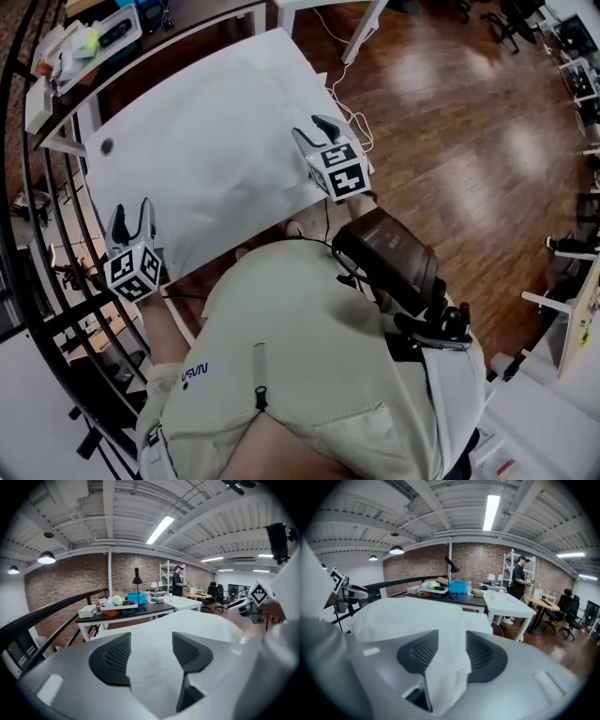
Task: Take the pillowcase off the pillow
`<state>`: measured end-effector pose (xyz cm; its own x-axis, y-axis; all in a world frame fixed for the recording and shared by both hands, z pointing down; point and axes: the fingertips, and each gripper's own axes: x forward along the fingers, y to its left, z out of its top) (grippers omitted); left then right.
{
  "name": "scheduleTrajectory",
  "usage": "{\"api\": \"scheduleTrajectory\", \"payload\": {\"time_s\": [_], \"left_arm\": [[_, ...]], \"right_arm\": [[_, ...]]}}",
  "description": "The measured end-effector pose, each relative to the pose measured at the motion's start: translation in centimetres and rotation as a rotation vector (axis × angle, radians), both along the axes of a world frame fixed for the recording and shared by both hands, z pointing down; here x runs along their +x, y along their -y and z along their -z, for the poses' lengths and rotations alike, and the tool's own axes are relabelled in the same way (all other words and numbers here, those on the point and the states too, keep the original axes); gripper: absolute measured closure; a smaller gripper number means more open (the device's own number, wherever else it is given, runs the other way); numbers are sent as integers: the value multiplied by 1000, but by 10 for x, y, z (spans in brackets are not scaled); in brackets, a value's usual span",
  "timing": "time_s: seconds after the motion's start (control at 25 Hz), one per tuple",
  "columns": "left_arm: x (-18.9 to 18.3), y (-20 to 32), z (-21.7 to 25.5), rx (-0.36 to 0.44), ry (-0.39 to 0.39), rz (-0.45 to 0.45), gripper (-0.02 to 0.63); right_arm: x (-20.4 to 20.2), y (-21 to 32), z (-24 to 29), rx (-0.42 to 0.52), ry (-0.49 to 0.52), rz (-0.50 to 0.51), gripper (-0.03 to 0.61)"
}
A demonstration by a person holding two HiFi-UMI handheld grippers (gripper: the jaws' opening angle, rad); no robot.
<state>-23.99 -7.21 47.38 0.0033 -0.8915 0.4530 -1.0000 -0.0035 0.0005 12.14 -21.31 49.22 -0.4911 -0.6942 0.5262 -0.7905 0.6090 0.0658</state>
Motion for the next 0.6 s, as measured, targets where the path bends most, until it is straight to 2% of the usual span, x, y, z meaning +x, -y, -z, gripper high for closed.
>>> {"api": "scheduleTrajectory", "payload": {"time_s": [0.12,0.24,0.32,0.48,0.6], "left_arm": [[-35,-14,-28,-89,2,80,315],[-52,-21,-63,-184,-15,107,272],[-57,-25,-78,-210,-28,125,239],[-51,-23,-92,-245,-36,124,238],[-44,-18,-92,-259,-37,97,255]], "right_arm": [[-39,3,5,12,-33,104,386],[-73,6,-2,1,-72,179,347],[-90,5,-10,-14,-107,218,344],[-99,4,-28,-42,-198,269,344],[-97,4,-40,-64,-229,278,345]]}}
